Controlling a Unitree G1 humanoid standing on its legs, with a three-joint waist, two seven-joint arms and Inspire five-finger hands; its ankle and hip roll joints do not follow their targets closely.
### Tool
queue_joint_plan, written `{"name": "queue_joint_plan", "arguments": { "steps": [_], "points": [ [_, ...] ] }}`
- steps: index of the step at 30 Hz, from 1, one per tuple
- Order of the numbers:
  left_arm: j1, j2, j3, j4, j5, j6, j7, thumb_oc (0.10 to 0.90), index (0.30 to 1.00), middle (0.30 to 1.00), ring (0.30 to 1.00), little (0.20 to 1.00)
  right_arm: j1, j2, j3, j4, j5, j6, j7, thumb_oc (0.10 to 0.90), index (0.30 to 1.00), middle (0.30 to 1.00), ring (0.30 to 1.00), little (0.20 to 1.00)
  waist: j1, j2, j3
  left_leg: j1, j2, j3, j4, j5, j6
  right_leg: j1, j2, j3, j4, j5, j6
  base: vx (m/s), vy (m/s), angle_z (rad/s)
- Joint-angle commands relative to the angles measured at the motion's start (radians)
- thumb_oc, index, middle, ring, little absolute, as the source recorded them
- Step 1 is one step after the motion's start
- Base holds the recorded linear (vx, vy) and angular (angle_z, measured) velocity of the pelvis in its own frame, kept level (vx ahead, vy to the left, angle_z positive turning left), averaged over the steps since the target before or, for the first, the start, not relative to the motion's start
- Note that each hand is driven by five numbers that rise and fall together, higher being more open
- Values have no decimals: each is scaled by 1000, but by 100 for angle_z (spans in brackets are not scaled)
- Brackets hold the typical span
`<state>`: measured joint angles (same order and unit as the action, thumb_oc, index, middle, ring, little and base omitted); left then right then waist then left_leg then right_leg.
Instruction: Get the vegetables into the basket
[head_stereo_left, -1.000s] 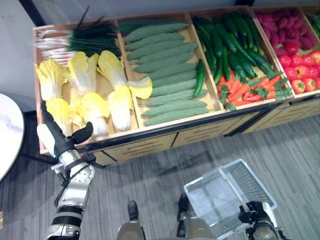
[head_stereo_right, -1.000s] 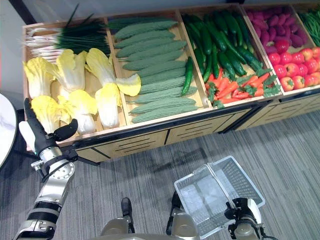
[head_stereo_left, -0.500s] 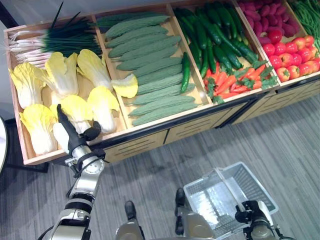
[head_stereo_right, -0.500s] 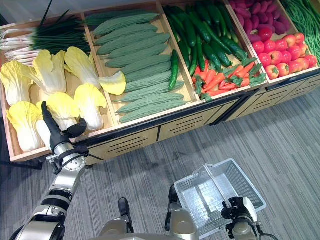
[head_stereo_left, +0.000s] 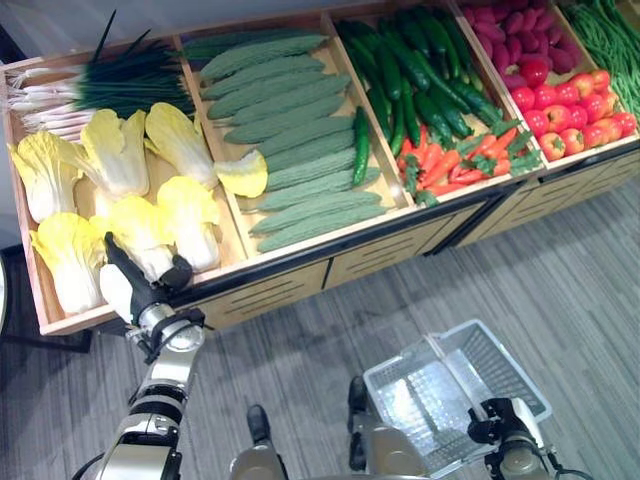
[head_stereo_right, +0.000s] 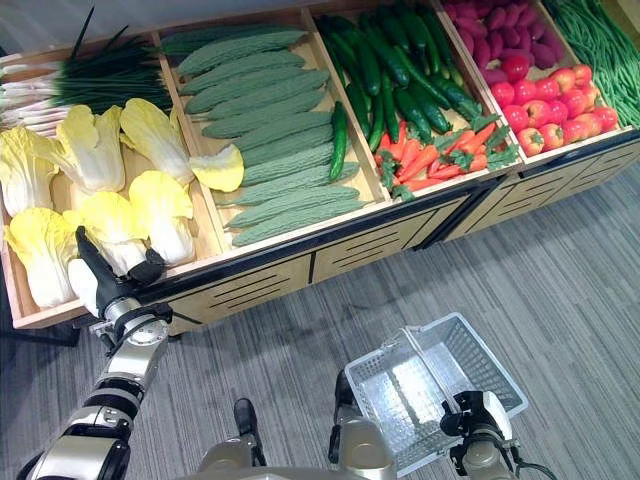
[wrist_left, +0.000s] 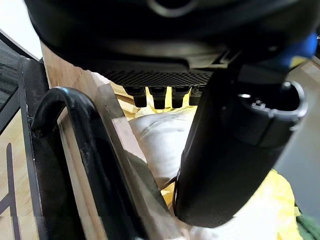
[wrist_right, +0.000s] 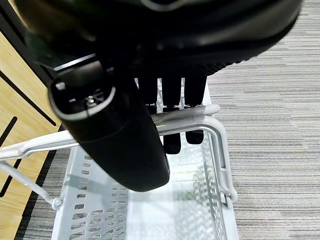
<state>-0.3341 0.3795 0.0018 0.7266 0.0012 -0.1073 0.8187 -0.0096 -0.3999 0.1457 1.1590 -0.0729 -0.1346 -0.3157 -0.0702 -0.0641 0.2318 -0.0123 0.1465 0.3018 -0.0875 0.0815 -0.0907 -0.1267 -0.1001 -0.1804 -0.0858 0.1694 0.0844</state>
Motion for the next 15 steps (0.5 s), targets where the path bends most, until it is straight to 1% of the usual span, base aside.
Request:
{"name": "queue_joint_plan", "arguments": {
  "steps": [1,2,3,4,5,6,7,8,9,11,15],
  "points": [
    [-56,67,11,182,9,75,-27,900,1000,1000,1000,1000,-24,-62,42,-20,-11,-13,-53,400,300,300,300,300,-4,-46,-38,19,43,-61,0,4,-54,-15,-61,79,38,-21,98,23,6,-7],
    [-63,71,6,216,5,86,-49,857,940,940,940,940,-23,-67,44,-27,-16,-12,-51,400,300,300,300,300,-6,-44,-39,22,43,-60,0,3,-54,-14,-59,82,38,-21,98,24,20,-7],
    [-83,76,0,264,-15,99,-71,790,846,846,846,846,-29,-74,50,-22,-19,-8,-46,400,300,300,300,300,-9,-39,-41,26,43,-57,0,2,-54,-13,-58,84,39,-22,98,18,16,-8],
    [-84,76,-1,265,-15,98,-71,667,673,673,673,673,-29,-74,50,-21,-18,-8,-46,400,300,300,300,300,-8,-39,-40,26,43,-56,0,2,-54,-12,-58,84,39,-22,98,16,19,-8],
    [-93,77,-7,297,-41,103,-106,506,448,448,448,448,-31,-80,54,-31,-20,-3,-41,400,300,300,300,300,-11,-36,-42,28,42,-55,0,3,-54,-12,-56,86,40,-23,98,13,15,-5],
    [-106,77,0,328,-77,99,-126,400,300,300,300,300,-33,-86,56,-26,-21,1,-36,400,300,300,300,300,-12,-31,-43,30,42,-53,0,2,-54,-11,-56,87,41,-23,98,19,23,-4],
    [-115,72,12,361,-131,93,-152,400,300,300,300,300,-38,-91,60,-22,-23,8,-28,400,300,300,300,300,-13,-28,-45,32,42,-53,0,2,-54,-11,-55,88,41,-24,98,26,34,-2],
    [-132,71,37,401,-219,86,-183,400,300,300,300,300,-44,-99,63,-21,-25,17,-20,400,300,300,300,300,-15,-22,-45,37,41,-51,0,0,-54,-10,-54,90,42,-24,98,39,48,-3],
    [-163,82,64,453,-323,89,-246,400,300,300,300,300,-44,-110,74,-36,-37,31,-1,400,300,300,300,300,-22,-14,-52,44,42,-46,0,-2,-55,-6,-54,94,44,-26,98,34,40,-4],
    [-186,89,63,454,-338,90,-254,400,300,300,300,300,-47,-115,77,-35,-43,34,3,400,300,300,300,300,-23,-11,-54,49,43,-43,0,-4,-56,-4,-53,94,45,-27,99,28,25,-5],
    [-235,126,82,533,-377,115,-280,400,300,300,300,300,-50,-127,87,-46,-54,35,15,400,300,300,300,300,-31,-6,-59,63,43,-33,0,-8,-58,4,-50,99,48,-30,99,26,20,-6]
  ]
}}
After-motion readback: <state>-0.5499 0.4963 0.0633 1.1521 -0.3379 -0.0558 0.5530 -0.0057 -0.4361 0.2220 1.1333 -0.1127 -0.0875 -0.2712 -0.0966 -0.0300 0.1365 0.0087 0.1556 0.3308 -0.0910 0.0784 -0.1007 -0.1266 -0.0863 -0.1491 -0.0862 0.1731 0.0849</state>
